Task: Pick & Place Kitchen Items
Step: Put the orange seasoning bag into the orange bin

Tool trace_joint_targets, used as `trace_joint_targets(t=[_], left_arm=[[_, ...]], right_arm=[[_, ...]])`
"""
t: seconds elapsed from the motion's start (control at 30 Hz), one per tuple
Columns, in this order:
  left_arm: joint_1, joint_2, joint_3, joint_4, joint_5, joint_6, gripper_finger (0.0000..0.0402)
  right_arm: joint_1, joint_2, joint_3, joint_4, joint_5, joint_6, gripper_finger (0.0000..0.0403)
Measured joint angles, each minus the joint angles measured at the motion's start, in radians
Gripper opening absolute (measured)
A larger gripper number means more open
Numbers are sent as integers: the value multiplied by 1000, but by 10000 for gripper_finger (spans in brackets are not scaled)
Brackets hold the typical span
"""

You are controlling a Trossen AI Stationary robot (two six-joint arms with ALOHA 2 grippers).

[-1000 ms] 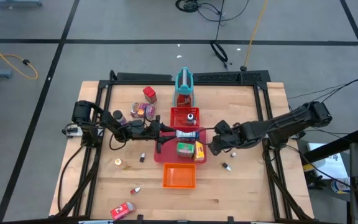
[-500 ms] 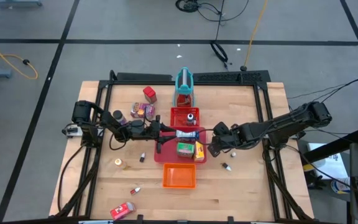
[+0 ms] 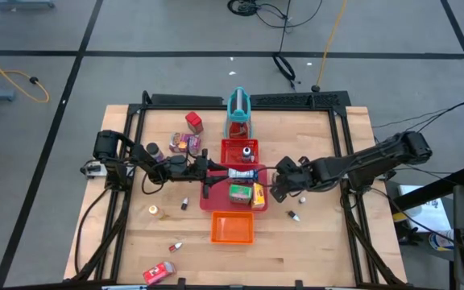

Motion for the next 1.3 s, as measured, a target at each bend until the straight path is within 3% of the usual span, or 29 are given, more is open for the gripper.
trace_joint_targets(t=[0.7,1.07,1.3], left_arm=[[0,0,0,-1,0,-6,147],[0,0,0,0,-4,-5,147],[0,0,0,-1,-35,1,147]], right_arm=[[-2,-116,197,-4,1,-286,0],[22,-100,213,245,-139,-459,0],[85,-64,213,347,-156,-513,0]])
